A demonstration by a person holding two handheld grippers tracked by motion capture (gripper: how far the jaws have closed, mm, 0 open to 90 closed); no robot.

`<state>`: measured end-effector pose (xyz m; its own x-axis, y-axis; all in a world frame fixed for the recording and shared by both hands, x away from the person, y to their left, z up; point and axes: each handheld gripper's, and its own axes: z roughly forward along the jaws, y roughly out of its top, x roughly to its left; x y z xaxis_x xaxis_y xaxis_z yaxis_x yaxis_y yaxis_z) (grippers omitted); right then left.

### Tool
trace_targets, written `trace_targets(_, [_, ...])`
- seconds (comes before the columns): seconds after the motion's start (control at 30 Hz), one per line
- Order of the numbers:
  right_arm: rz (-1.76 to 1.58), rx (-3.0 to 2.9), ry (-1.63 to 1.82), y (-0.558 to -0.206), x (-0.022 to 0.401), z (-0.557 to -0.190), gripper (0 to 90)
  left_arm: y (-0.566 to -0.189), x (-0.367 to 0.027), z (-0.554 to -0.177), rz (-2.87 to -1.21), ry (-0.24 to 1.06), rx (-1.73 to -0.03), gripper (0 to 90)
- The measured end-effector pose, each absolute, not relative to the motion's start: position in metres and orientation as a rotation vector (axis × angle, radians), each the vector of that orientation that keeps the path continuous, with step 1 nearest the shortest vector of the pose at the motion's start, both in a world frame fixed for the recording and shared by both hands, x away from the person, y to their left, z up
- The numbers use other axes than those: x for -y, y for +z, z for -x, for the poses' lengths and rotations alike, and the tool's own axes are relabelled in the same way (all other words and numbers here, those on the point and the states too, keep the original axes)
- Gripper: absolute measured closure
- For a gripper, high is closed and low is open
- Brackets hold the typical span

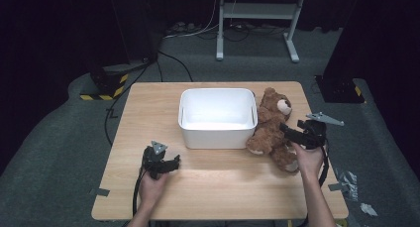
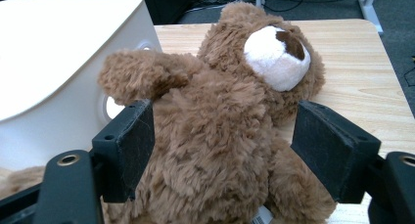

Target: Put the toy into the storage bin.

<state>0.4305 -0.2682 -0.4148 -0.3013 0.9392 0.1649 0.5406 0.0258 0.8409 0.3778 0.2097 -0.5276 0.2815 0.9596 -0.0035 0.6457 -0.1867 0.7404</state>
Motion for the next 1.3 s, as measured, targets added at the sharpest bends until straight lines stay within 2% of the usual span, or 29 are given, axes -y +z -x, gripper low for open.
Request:
trace_targets(0.83, [-1.541,-1.878,1.174,-0.412,0.259,-0.456,23.2,-0.528,-0.21,-0.378,-1.916,0.632,-1.44,19.9])
trace_targets(1.3, [-1.588,-1.889,1.157,-0.422,0.255,-0.472,23.3,-0.528,-0.21,-0.378,-1.917,0.633,-1.44,19.9])
